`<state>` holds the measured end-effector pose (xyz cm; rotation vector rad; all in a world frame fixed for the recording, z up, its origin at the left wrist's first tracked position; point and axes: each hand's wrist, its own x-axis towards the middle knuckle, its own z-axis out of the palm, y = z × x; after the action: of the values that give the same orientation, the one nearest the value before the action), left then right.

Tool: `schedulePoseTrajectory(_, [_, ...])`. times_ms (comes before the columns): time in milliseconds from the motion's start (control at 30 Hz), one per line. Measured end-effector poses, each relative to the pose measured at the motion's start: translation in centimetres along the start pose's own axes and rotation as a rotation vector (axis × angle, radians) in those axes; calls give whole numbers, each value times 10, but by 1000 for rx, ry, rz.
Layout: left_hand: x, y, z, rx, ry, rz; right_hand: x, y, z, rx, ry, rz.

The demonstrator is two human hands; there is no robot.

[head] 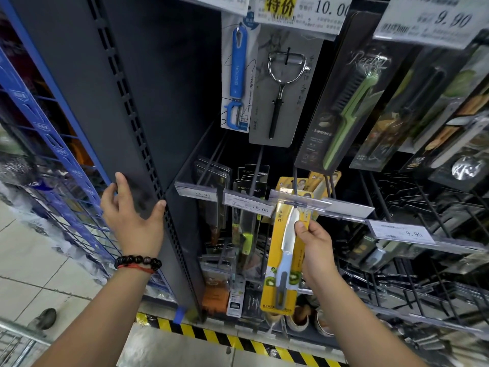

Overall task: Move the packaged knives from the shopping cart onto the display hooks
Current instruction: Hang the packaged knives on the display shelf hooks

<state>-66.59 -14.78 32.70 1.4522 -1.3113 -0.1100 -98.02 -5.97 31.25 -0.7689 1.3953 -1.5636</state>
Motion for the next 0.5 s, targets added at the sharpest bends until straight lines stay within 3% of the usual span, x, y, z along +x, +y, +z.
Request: schedulePoseTrajectory(500, [1, -6, 0, 23, -1, 51, 1, 12, -2, -101, 52, 77])
